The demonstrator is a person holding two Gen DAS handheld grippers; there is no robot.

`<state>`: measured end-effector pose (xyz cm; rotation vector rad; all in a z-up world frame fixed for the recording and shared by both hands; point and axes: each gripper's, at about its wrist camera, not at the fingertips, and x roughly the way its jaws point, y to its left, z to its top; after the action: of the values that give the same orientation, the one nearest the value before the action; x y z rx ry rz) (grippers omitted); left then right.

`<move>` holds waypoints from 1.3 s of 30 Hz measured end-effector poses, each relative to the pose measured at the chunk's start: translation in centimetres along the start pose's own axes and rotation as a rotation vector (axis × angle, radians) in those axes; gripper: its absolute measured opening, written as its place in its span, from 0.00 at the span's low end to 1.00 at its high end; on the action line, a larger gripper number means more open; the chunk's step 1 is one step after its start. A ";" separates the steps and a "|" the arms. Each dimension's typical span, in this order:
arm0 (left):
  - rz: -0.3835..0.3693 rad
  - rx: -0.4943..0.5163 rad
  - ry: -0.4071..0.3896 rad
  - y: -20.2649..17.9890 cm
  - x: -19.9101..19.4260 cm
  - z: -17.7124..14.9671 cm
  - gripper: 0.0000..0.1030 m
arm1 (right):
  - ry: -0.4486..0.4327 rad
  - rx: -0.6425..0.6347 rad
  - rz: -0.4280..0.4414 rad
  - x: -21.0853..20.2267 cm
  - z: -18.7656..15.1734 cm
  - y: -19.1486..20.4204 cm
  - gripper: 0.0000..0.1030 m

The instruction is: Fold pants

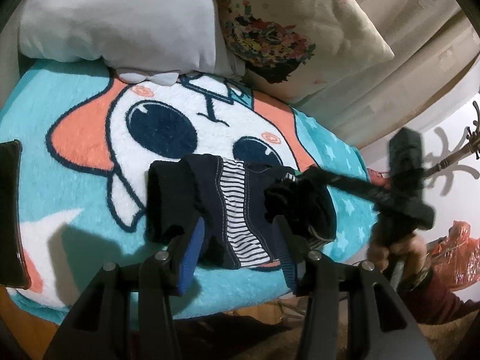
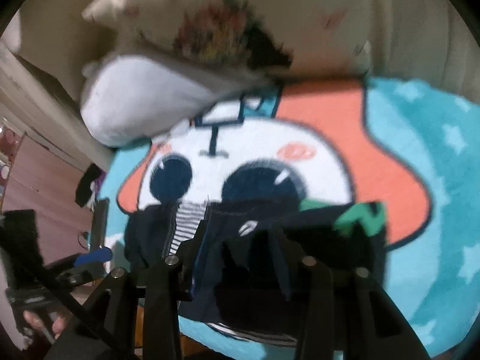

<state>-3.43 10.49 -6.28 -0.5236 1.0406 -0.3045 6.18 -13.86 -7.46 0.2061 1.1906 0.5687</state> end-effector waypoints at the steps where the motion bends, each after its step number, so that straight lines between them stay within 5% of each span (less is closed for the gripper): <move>1: 0.002 -0.007 -0.003 0.1 0.0 0.0 0.45 | 0.032 0.010 0.002 1.7 -0.3 0.0 0.43; 5: 0.027 -0.054 -0.013 1.2 -0.4 -0.1 0.46 | 0.084 0.040 -0.038 4.0 -0.7 -1.3 0.44; 8: 0.053 -0.079 -0.028 2.3 -1.2 -0.3 0.48 | 0.007 0.082 0.072 -0.2 -0.2 -1.8 0.47; 9: 0.056 -0.088 -0.031 2.7 -1.5 -0.4 0.49 | -0.050 0.104 0.091 -2.5 -0.1 -2.6 0.55; 12: 0.070 -0.129 -0.039 4.1 -1.9 -0.7 0.49 | -0.157 0.183 0.016 -6.7 0.1 -6.2 0.69; 15: 0.069 -0.151 -0.030 4.6 -1.9 -0.9 0.49 | -0.125 0.240 -0.056 -6.5 -0.1 -9.8 0.69; 20: 0.113 -0.153 -0.046 3.3 -2.1 -0.9 0.49 | -0.039 0.272 -0.005 -2.2 -0.8 -12.7 0.69; 22: 0.137 -0.163 -0.064 2.5 -2.1 -1.1 0.50 | 0.014 0.255 0.072 0.1 -0.9 -12.9 0.65; 23: 0.146 -0.174 -0.071 2.0 -2.1 -1.2 0.50 | 0.033 0.246 0.109 0.8 -0.7 -12.8 0.45; 27: 0.188 -0.212 -0.076 0.5 -1.3 -1.4 0.50 | 0.004 0.225 0.165 -0.4 0.3 -12.8 0.19; 34: 0.239 -0.253 -0.088 -1.5 0.4 -1.8 0.50 | -0.063 0.138 0.041 -3.5 1.8 -15.0 0.18; 36: 0.246 -0.265 -0.086 -1.7 0.8 -2.0 0.50 | -0.030 0.115 0.000 -3.1 2.0 -15.7 0.32; 39: 0.249 -0.295 -0.089 -1.5 1.2 -2.3 0.50 | -0.064 0.085 -0.065 -4.5 2.1 -15.5 0.38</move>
<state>-4.83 8.08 -7.29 -0.6580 1.0574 0.0947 11.72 -28.97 -9.84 0.2552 1.1564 0.4515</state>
